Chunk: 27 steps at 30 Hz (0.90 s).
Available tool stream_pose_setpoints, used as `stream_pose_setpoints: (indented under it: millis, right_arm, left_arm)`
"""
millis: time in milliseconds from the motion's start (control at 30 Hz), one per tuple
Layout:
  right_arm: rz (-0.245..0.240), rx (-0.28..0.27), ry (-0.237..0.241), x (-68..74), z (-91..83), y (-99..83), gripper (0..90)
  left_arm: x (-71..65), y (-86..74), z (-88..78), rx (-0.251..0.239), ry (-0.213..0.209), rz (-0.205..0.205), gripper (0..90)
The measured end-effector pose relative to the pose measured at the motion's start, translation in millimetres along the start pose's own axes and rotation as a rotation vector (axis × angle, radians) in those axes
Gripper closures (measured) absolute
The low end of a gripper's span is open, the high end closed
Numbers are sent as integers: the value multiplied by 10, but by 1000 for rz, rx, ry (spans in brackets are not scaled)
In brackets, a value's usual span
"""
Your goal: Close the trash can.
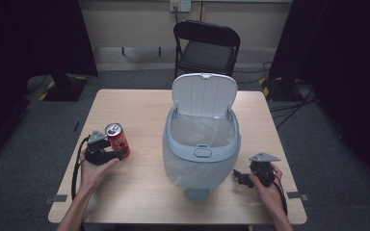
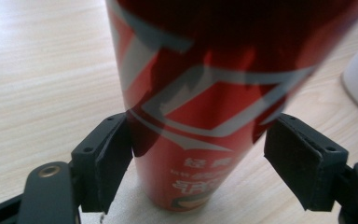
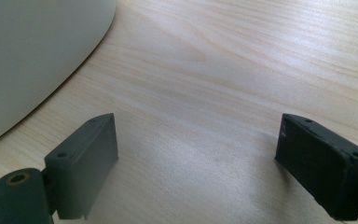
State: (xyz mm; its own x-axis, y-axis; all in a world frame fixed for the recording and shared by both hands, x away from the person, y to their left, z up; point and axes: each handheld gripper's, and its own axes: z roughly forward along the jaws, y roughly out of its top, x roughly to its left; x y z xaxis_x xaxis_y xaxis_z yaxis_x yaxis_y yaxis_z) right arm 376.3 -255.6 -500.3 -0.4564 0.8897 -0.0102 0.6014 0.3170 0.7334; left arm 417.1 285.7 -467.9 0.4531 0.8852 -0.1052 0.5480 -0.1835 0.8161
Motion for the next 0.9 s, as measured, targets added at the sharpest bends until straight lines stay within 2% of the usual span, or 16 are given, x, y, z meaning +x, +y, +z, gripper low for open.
stream_pose_setpoints:
  millis: [67, 200, 300, 367, 400, 667, 900]
  right_arm:
    - [0, 0, 0, 0, 0, 0, 115]
    - [0, 0, 0, 0, 0, 0, 115]
    - [0, 0, 0, 0, 0, 0, 115]
    - [0, 0, 0, 0, 0, 0, 115]
    - [0, 0, 0, 0, 0, 0, 115]
    - [-1, 0, 2, -2, 0, 0, 115]
    - [-5, 0, 5, -5, 1, 0, 115]
  left_arm:
    - [7, -8, 18, 1, -3, -3, 238]
    - [13, -14, 71, 9, 8, 29, 271]
    - [23, -19, 110, -2, 2, 3, 319]
    - [24, -12, 108, -3, 9, 20, 323]
    - [22, -13, 109, -8, 3, 12, 327]
    - [-29, 57, -22, -51, -19, -6, 341]
    - [-85, 125, -186, -89, -75, 2, 341]
